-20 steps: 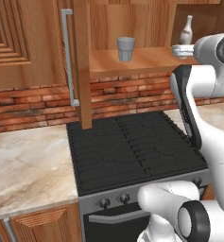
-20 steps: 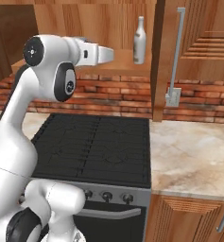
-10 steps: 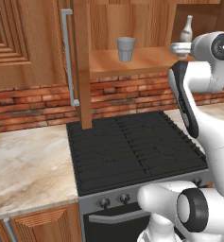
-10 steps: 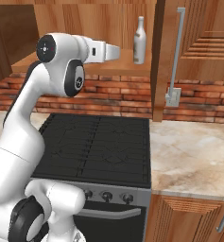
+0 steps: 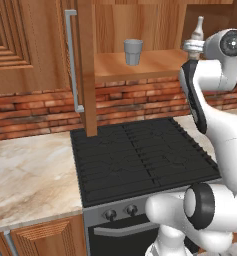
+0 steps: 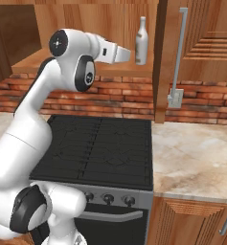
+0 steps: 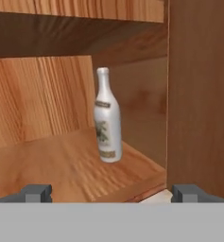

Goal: There is a bowl on the dining counter. Grab a lemon wedge from the fridge and place it in the bowl. Then get the liquor bottle and glass cup from the cabinet and place them next to the bowl.

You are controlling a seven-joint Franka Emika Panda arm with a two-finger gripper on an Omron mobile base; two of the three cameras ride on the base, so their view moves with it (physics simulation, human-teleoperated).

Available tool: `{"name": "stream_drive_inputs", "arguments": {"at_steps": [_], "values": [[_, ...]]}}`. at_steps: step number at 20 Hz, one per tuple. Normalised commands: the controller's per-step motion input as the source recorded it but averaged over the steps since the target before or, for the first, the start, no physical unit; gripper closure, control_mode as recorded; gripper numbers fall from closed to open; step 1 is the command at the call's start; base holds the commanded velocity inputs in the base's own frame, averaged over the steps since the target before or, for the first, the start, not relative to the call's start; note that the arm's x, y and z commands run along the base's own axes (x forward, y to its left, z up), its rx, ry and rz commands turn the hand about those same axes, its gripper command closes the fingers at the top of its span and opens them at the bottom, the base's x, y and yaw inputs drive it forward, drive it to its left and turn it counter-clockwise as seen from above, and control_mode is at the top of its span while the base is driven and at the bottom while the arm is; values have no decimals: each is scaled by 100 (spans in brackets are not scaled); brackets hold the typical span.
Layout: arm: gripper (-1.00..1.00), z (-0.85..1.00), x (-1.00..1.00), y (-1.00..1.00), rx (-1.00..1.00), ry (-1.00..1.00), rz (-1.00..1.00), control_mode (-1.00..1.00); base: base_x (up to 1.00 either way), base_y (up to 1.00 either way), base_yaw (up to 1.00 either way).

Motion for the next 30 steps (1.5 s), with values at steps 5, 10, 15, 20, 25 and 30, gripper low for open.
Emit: {"name": "stream_drive_inputs", "arguments": {"at_steps": [5, 10, 15, 20, 25, 30], "values": [[-100, 0, 44, 0, 7, 0, -19, -100, 0, 0, 0], [-100, 4, 33, 0, 0, -1, -14, -100, 0, 0, 0], [-100, 1, 3, 0, 0, 0, -1, -100, 0, 0, 0], [-100, 0, 7, 0, 0, 0, 0, -100, 0, 0, 0], [-100, 0, 23, 0, 0, 0, -2, -100, 0, 0, 0], [-100, 0, 7, 0, 0, 0, 0, -100, 0, 0, 0]]}}
